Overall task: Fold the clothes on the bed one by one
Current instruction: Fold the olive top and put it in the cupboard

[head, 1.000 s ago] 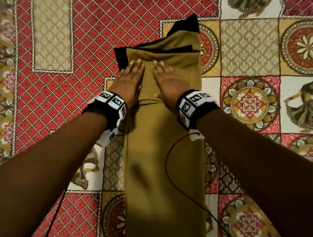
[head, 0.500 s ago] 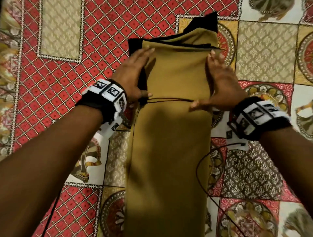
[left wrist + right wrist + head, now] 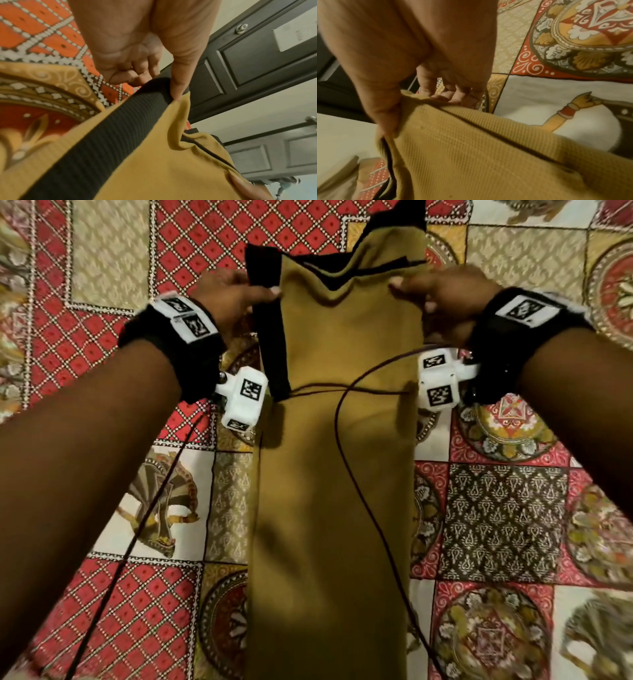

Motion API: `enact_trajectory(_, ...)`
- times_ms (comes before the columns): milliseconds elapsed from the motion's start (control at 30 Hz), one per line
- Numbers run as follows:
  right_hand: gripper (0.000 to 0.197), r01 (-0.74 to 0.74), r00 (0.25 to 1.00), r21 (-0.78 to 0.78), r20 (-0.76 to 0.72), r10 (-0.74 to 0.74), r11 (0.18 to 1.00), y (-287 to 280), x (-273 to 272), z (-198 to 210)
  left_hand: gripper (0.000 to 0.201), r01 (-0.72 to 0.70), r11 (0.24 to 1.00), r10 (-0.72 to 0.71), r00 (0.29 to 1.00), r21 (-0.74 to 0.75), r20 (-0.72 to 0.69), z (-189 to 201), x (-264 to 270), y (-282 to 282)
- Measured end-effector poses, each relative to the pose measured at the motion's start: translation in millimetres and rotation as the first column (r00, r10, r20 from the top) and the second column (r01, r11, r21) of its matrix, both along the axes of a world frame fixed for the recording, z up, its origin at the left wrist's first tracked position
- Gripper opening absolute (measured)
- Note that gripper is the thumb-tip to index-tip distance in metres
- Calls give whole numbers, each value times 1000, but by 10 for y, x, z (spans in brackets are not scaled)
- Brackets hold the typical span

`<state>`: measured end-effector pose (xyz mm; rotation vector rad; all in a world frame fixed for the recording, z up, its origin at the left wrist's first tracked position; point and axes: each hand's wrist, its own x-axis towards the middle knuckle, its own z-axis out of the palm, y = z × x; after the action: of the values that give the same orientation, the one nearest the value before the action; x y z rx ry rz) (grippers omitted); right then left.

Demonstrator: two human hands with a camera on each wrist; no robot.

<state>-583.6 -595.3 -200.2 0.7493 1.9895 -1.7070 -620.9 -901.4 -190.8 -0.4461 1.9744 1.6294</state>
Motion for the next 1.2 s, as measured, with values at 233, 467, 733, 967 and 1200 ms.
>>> enact_trajectory(233, 48, -48, 950, -50, -312, 30, 998, 142, 959, 658, 33, 258, 958, -223, 945, 128, -238, 592, 414, -361)
enact_trajectory(467, 36, -167, 885, 254, -387, 259, 953, -14, 2363, 729, 22, 472, 853, -520, 732, -223, -440, 838, 1666, -718)
enact_trajectory(733, 38, -246, 805, 569, -332, 492, 785, -398, 3615, -46, 31, 462, 749, -639, 693, -476, -333, -11, 3048, -1062)
enact_trajectory(967, 35, -188, 710, 783, -309, 633, 593, -381, 3928, -26, 48, 517, 613, -752, 614, -598, -240, -68, 3498, -1193)
enact_trajectory(1200, 59, -296, 642, 841, -175, 747, 452, -755, 3031, 141, 51, 358, 493, -794, 558, -793, -242, 159, 3048, -441)
